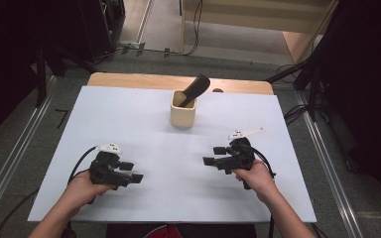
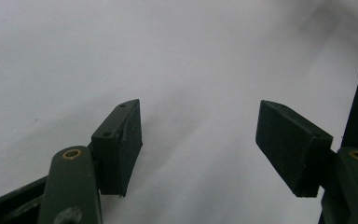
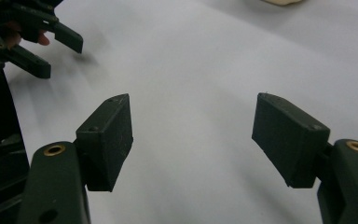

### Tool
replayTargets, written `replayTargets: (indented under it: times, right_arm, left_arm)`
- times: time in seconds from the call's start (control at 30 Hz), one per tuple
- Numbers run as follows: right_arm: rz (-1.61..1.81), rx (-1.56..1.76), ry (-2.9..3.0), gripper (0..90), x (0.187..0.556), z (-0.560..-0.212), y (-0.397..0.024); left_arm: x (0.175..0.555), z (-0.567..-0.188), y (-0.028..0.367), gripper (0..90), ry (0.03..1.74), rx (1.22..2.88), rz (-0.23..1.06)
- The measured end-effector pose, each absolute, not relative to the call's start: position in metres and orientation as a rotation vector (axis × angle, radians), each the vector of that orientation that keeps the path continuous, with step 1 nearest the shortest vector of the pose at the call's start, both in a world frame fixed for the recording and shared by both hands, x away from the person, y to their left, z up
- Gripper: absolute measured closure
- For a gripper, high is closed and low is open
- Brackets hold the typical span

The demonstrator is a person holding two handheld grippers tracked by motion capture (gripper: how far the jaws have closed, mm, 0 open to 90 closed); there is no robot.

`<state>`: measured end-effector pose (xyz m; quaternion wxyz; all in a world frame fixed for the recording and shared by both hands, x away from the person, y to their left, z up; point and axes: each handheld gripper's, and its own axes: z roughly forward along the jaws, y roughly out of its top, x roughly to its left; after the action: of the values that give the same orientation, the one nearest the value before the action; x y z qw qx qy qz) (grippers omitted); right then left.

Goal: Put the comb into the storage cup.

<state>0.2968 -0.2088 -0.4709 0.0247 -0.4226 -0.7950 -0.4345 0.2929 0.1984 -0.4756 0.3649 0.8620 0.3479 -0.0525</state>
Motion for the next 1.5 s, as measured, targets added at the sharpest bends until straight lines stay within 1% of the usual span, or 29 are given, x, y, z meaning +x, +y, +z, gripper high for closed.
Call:
replayTargets:
  times: [1.5]
  right_arm:
    - [-1.317, -1.408, -2.484, 26.2, 0.263, -0.487, -0.264]
  left_arm:
    - [0.289, -0.475, 0.201, 32.5, 0.899, 2.203, -0.136]
